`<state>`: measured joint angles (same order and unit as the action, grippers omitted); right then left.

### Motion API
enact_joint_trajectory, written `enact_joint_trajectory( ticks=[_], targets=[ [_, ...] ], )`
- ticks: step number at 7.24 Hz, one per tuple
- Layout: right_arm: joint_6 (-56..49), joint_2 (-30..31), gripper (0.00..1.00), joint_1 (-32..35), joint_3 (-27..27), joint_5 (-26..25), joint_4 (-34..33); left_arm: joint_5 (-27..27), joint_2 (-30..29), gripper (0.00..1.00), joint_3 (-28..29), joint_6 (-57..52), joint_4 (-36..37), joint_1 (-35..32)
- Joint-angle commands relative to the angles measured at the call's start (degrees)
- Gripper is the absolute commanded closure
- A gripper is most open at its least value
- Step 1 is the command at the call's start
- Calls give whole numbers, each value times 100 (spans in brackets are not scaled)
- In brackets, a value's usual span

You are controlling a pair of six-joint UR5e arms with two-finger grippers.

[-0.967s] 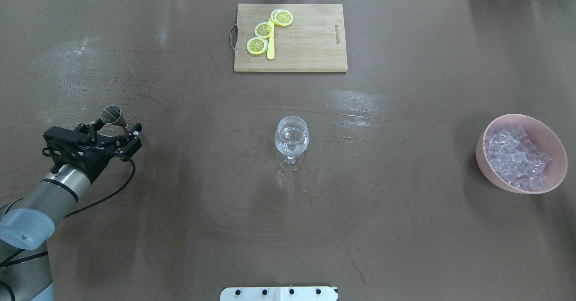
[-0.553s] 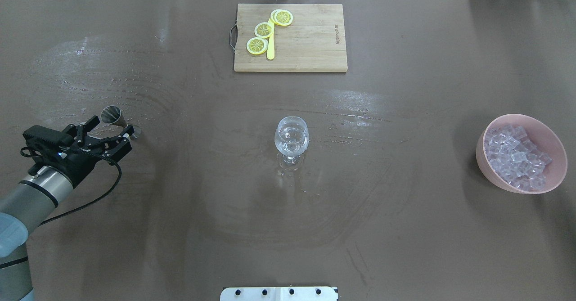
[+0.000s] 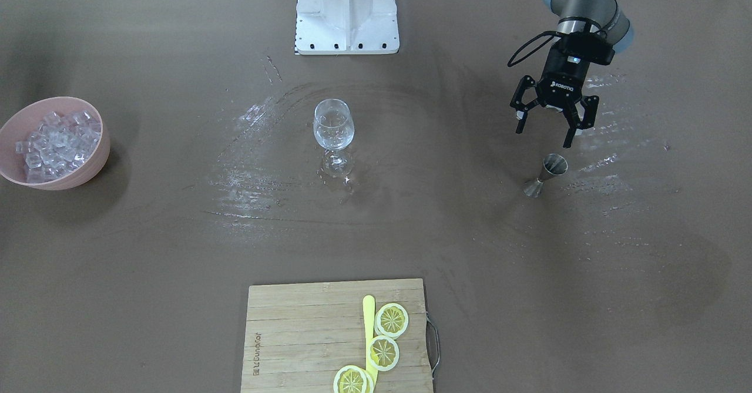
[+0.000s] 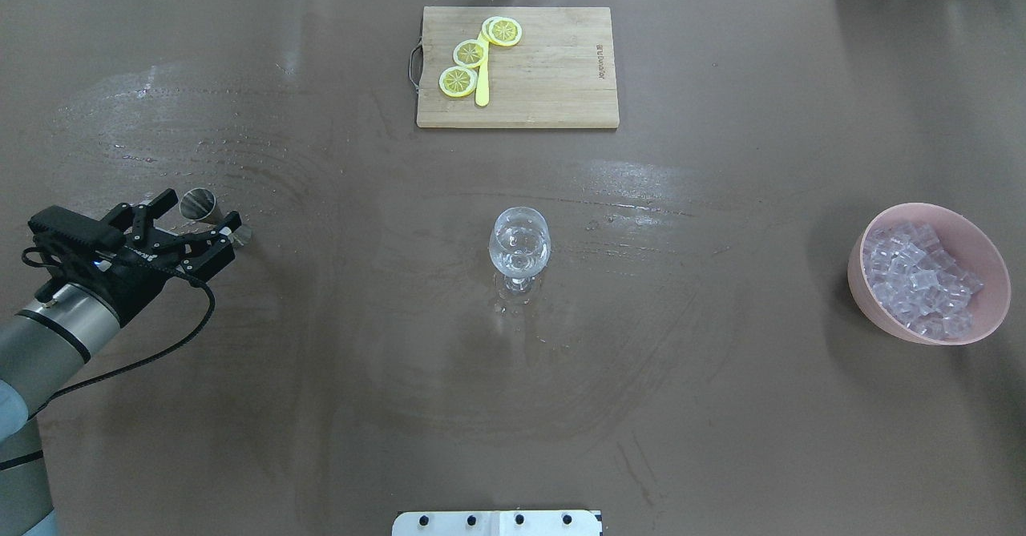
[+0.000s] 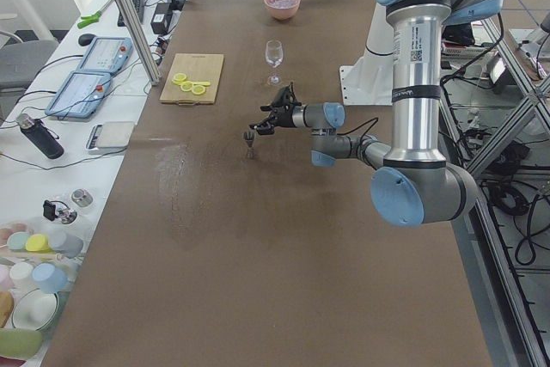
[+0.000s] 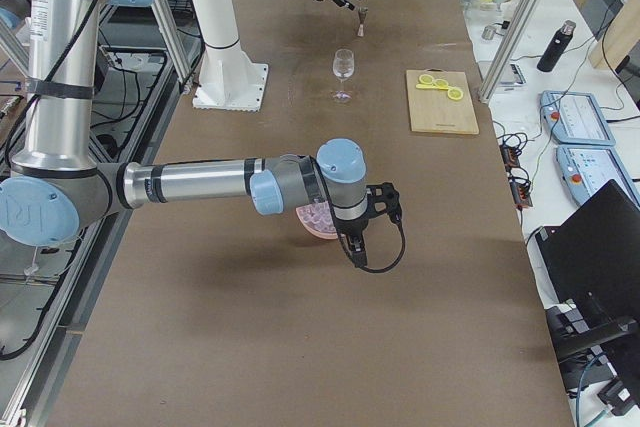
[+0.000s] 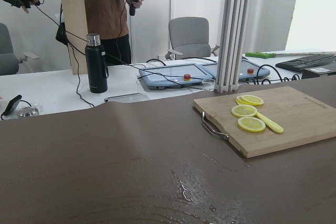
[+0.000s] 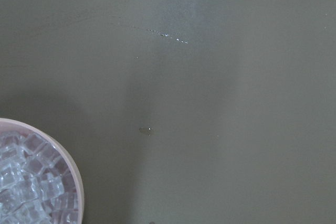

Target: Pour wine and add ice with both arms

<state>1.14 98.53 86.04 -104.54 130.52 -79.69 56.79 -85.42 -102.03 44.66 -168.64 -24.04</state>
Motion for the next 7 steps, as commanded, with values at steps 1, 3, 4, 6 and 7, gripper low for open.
enact_joint_trajectory(
  ticks=[1, 3, 4, 6, 7],
  targets=[
    [0, 0, 1, 0, -5, 0, -2, 1440, 208, 3, -298, -36, 564, -764],
    [0, 17, 0, 0, -5, 0, -2, 3957, 298, 3, -502, -45, 1278, -2281],
    [-9, 18, 0, 0, -5, 0, -2, 5172, 263, 3, -476, -497, 1611, -3099],
    [-9, 35, 0, 0, -5, 9, 6, 6349, 245, 3, -502, -1361, 2515, -4009],
    [-9, 44, 0, 0, -5, 0, 7, 6805, 227, 3, -511, -1981, 3181, -4378]
  ],
)
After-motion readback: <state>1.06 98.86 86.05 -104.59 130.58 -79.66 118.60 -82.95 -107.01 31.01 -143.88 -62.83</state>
